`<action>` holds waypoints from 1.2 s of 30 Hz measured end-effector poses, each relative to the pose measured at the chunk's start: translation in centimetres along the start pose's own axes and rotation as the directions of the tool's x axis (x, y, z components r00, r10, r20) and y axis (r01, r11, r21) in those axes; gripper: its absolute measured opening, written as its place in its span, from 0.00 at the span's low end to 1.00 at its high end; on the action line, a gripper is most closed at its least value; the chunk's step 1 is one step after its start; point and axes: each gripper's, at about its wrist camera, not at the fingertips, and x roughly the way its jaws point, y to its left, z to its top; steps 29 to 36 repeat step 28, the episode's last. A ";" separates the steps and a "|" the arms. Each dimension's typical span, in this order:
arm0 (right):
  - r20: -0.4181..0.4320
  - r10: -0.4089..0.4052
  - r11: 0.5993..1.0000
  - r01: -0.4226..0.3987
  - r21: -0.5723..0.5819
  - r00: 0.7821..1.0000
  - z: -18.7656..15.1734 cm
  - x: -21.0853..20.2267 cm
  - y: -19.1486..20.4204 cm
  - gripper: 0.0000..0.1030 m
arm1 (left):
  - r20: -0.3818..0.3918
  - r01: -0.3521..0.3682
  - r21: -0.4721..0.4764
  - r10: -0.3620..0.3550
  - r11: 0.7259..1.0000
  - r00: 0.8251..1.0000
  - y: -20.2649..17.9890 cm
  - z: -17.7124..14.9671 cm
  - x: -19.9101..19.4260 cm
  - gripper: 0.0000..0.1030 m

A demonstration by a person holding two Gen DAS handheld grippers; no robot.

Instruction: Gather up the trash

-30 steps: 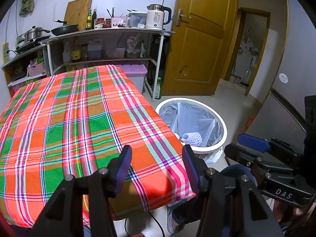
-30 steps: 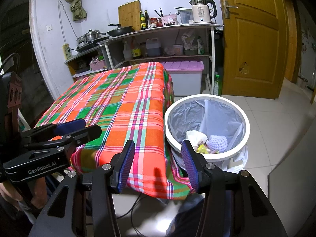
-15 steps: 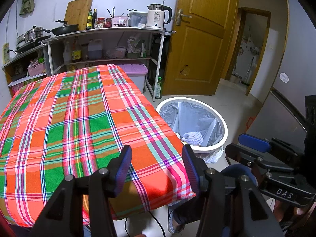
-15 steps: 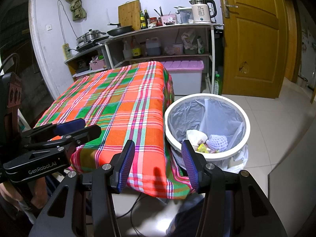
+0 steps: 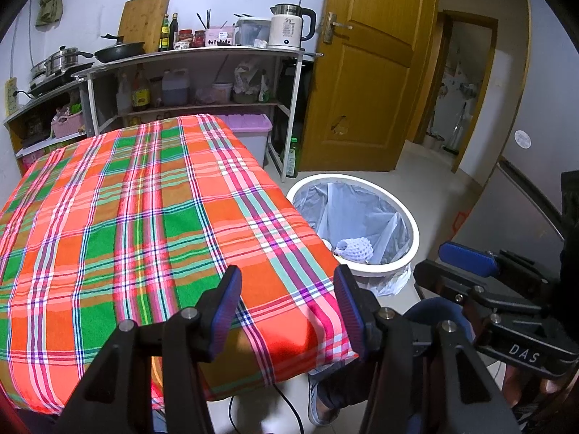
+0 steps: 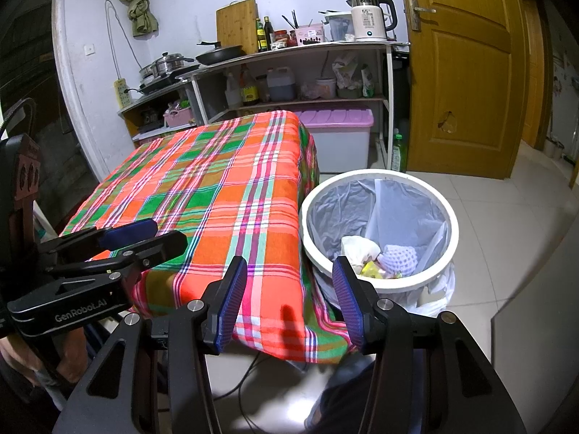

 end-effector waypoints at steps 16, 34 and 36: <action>0.000 0.000 1.000 0.000 0.000 1.000 0.0 0.0 0.0 0.49 | -0.013 -0.015 -0.006 0.015 1.000 1.000 -0.1 -0.2 0.3 0.53; -0.002 0.000 1.000 0.000 0.000 1.000 0.0 0.0 -0.1 0.49 | -0.003 -0.024 -0.002 0.024 1.000 1.000 -0.4 -0.3 0.3 0.53; -0.002 0.000 1.000 0.000 0.000 1.000 0.0 0.0 -0.1 0.49 | -0.003 -0.024 -0.002 0.024 1.000 1.000 -0.4 -0.3 0.3 0.53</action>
